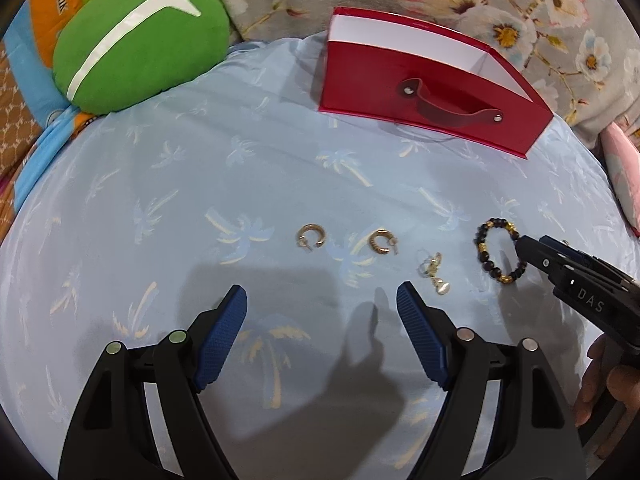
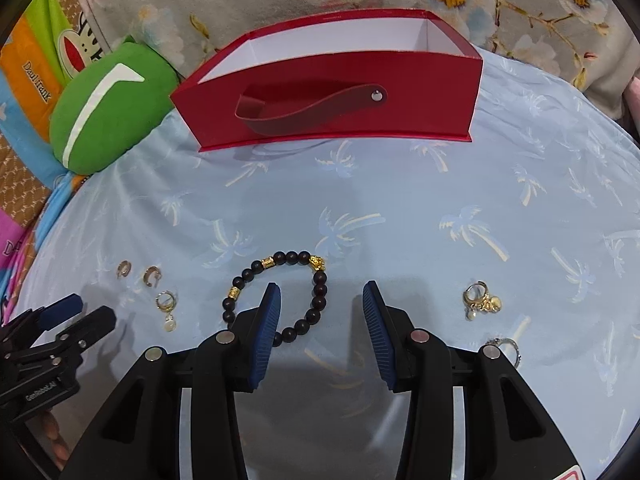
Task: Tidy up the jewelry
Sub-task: 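Grasp the black bead bracelet with the right tool and lift it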
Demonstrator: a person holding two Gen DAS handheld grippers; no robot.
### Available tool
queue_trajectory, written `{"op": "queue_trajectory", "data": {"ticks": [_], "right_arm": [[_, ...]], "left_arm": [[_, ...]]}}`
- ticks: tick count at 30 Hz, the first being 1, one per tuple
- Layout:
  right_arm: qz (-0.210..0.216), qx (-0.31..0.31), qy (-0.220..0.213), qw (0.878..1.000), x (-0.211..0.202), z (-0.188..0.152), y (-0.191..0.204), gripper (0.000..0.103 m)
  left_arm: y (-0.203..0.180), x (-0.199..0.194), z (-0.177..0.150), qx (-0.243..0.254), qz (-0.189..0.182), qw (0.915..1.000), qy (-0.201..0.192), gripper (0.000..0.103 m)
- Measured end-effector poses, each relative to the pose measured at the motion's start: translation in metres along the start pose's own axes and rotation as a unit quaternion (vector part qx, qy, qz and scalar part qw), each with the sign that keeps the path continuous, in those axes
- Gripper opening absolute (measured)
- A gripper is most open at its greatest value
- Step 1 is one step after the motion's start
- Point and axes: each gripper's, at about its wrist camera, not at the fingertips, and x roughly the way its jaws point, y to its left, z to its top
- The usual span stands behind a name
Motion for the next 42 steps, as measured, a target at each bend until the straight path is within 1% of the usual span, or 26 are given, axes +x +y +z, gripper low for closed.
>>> {"op": "queue_trajectory", "data": {"ticks": [4, 5, 6, 7, 8, 9, 12, 17, 22, 26, 28, 36, 42], "right_arm": [[-0.011, -0.010, -0.001, 1.000, 0.002, -0.003, 0.003, 0.040], [-0.015, -0.013, -0.001, 1.000, 0.002, -0.003, 0.003, 0.036], [-0.019, -0.016, -0.001, 1.000, 0.002, -0.003, 0.003, 0.029], [-0.019, -0.017, -0.001, 1.000, 0.003, -0.003, 0.003, 0.025], [-0.017, -0.015, -0.001, 1.000, 0.003, -0.003, 0.002, 0.015], [-0.017, -0.014, 0.000, 1.000, 0.003, -0.003, 0.001, 0.010], [-0.015, -0.012, 0.000, 1.000, 0.001, -0.005, -0.001, 0.007], [-0.011, -0.002, -0.003, 1.000, -0.014, -0.016, -0.009, 0.007], [-0.017, 0.005, -0.004, 1.000, -0.047, -0.044, -0.025, 0.007], [-0.020, 0.024, 0.010, 0.999, -0.064, -0.069, -0.042, 0.007], [-0.021, 0.028, 0.014, 0.999, -0.068, -0.076, -0.047, 0.007], [-0.019, 0.028, 0.010, 0.999, -0.073, -0.080, -0.047, 0.007], [-0.021, 0.032, 0.006, 0.999, -0.076, -0.080, -0.052, 0.007]], "left_arm": [[0.011, 0.002, 0.001, -0.016, 0.006, 0.9998, 0.002, 0.075], [0.013, 0.002, 0.001, -0.019, 0.007, 0.9998, 0.002, 0.075], [0.014, 0.002, 0.001, -0.022, 0.006, 0.9997, 0.002, 0.075], [0.015, 0.002, 0.002, -0.024, 0.005, 0.9997, 0.002, 0.075], [0.014, 0.002, 0.002, -0.024, 0.005, 0.9997, 0.002, 0.075], [0.013, 0.001, 0.002, -0.023, 0.003, 0.9997, 0.002, 0.075], [0.007, 0.000, 0.001, -0.017, -0.004, 0.9999, 0.001, 0.075], [-0.007, -0.003, 0.001, -0.004, -0.019, 0.9998, 0.000, 0.075], [-0.020, -0.005, -0.001, 0.006, -0.030, 0.9995, 0.001, 0.075], [-0.031, -0.004, -0.002, 0.012, -0.038, 0.9992, 0.004, 0.075], [-0.038, -0.003, -0.003, 0.016, -0.040, 0.9990, 0.005, 0.075], [-0.055, 0.014, 0.002, 0.013, -0.055, 0.9982, 0.020, 0.075], [-0.059, 0.019, 0.006, 0.010, -0.054, 0.9983, 0.020, 0.074]]}}
